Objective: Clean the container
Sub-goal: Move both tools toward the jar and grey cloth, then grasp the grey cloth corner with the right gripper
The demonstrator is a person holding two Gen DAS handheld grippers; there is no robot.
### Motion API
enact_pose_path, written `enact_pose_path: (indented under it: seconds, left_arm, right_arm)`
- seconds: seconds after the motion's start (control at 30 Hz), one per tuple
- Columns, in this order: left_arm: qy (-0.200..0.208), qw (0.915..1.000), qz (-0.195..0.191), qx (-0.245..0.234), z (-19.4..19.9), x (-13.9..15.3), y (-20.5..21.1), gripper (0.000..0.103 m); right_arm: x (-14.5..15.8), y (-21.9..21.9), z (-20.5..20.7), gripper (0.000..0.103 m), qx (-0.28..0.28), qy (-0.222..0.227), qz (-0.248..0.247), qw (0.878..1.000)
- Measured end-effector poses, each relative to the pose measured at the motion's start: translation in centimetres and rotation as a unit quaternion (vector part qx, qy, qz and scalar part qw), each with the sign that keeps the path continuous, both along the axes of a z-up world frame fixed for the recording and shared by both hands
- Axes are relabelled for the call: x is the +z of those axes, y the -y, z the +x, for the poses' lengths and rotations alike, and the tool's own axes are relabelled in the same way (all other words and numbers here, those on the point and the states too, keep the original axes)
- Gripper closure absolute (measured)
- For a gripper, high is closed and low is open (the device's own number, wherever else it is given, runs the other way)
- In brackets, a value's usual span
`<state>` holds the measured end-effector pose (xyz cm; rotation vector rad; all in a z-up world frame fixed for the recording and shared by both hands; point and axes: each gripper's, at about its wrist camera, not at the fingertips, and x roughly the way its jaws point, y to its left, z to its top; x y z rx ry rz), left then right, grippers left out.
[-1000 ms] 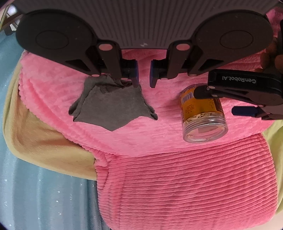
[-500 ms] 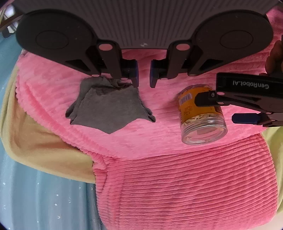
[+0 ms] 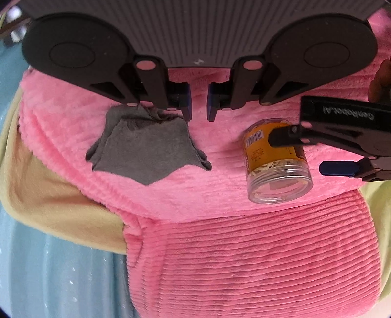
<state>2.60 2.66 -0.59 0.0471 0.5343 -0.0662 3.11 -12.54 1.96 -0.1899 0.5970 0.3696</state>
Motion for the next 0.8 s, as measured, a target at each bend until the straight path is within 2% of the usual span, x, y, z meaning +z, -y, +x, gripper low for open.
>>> enact_pose_path:
  seconds: [0.07, 0.23, 0.4, 0.8]
  left_arm:
    - [-0.017, 0.9998, 0.008, 0.006, 0.5, -0.7, 0.0, 0.0]
    - [-0.009, 0.9999, 0.002, 0.008, 0.7, -0.4, -0.4, 0.0]
    - [-0.025, 0.9996, 0.001, 0.016, 1.0, -1.0, -0.8, 0.001]
    - [-0.026, 0.9993, -0.013, 0.023, 1.7, -1.1, -1.6, 0.001]
  right_arm:
    - [0.0, -0.2, -0.1, 0.093, 0.006, 0.008, -0.009, 1.0]
    - [-0.7, -1.4, 1.3, 0.094, 0.019, 0.021, -0.052, 0.998]
    - [-1.5, -2.6, 2.6, 0.094, 0.032, 0.033, -0.094, 0.995]
    - [-3.4, -5.1, 5.7, 0.095, 0.052, 0.061, -0.195, 0.978]
